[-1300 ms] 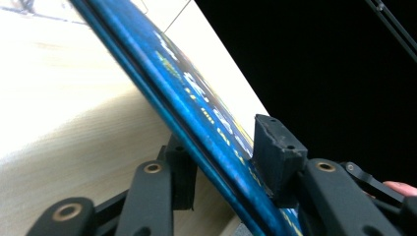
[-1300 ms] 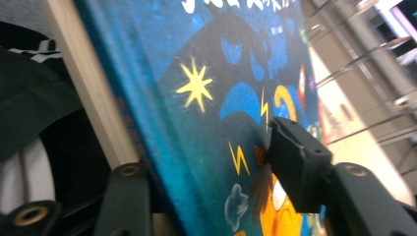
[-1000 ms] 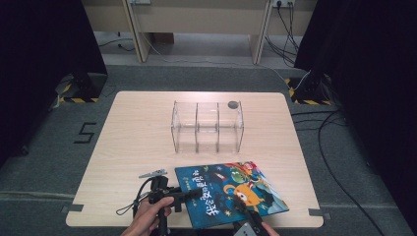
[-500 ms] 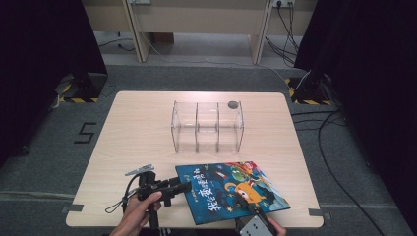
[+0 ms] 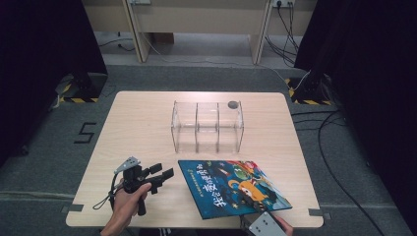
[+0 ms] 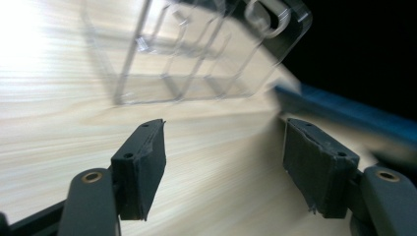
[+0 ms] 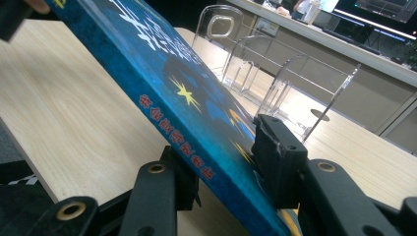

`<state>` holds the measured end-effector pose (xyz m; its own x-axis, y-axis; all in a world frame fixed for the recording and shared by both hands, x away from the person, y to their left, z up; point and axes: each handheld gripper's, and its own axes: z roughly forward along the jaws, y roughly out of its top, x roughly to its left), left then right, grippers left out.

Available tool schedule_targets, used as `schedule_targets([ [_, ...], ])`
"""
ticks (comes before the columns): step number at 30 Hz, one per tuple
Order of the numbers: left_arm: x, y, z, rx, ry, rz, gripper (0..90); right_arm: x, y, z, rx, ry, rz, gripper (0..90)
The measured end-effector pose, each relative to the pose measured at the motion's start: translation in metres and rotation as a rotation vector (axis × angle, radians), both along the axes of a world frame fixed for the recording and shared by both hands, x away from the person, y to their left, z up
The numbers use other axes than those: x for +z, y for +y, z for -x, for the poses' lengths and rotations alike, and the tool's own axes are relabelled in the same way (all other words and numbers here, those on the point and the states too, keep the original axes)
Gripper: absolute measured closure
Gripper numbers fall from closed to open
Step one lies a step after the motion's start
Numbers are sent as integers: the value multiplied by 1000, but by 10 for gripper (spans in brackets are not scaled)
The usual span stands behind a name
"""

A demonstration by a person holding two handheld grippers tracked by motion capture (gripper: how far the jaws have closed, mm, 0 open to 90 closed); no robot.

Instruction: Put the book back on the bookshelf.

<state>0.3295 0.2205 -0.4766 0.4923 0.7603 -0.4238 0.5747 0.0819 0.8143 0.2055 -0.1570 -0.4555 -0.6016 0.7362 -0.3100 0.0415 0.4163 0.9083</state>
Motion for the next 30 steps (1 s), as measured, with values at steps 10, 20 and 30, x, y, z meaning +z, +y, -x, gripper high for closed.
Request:
schedule_targets([
  [10,-21,-15,-6,-71,76,-176,204,0,-1,-1,3,3,-5,628],
  [20,-27,-31,-1,-149,84,-228,194,5,-11,-4,-7,23,-105,624],
  [30,-27,-31,-1,-156,92,-219,201,11,-30,-5,-5,59,-288,624],
])
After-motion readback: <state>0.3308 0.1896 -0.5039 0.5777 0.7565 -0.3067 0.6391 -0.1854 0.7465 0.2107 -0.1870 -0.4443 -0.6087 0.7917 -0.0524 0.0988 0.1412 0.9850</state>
